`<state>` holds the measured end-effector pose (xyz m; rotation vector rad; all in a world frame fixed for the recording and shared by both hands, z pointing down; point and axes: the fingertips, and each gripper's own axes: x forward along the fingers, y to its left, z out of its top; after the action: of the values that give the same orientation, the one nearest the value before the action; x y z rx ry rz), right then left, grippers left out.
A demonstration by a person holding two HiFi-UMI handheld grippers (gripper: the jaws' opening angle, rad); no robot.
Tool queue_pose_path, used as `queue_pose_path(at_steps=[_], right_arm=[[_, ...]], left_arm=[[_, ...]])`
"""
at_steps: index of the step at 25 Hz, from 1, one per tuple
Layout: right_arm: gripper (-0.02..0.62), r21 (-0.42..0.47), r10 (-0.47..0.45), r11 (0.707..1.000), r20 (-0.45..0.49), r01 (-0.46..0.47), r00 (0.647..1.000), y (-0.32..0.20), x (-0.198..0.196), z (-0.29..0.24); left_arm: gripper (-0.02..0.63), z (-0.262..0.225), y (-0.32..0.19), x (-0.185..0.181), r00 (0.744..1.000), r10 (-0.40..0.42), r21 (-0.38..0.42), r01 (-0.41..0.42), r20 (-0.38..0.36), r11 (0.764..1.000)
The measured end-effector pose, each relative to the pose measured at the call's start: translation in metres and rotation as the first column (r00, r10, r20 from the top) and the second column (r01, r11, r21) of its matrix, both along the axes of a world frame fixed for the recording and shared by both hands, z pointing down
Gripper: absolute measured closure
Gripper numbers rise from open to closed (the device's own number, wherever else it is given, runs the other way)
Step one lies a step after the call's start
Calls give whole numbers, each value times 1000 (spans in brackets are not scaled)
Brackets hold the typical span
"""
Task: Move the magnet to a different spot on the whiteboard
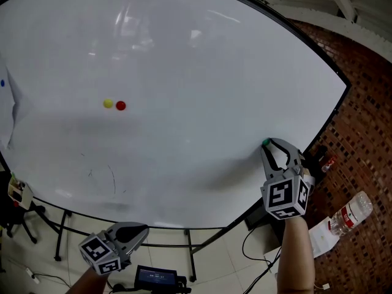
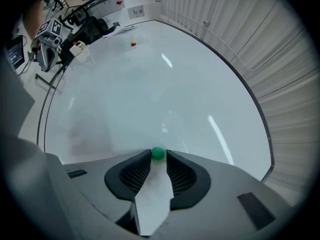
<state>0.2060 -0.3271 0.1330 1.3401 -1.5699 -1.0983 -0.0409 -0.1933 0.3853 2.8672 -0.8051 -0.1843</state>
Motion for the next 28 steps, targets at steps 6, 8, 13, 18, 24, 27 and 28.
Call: queue_pose_path(at_steps=[6, 8, 13, 18, 24, 27, 28], right_arm=[[469, -4, -42, 999, 81, 42, 996, 14, 4, 0], [469, 1, -73, 997, 139, 74, 988, 25, 6, 2], [476, -6, -202, 976, 353, 218, 914, 50, 13, 10], [498, -18, -304, 924, 572, 382, 762, 70, 21, 41], [528, -25, -326, 879, 695, 475, 641, 85, 38, 94], [541, -28, -318, 864, 744, 503, 587, 88, 51, 116], [541, -22, -317, 858, 765, 514, 561, 91, 55, 121]], left_arm=[[571, 1, 3, -1, 1000, -15, -3, 15, 7, 1000], [571, 4, 6, 1, 1000, -23, 3, 23, 9, 1000], [571, 1, 9, 19, 999, -20, 10, 20, 34, 1000], [571, 8, 11, 40, 998, -27, 1, 27, 62, 1000], [571, 19, 18, 62, 994, -55, -10, 56, 91, 998], [571, 27, 22, 71, 991, -76, -22, 79, 109, 997], [571, 29, 24, 73, 990, -82, -27, 86, 117, 996]])
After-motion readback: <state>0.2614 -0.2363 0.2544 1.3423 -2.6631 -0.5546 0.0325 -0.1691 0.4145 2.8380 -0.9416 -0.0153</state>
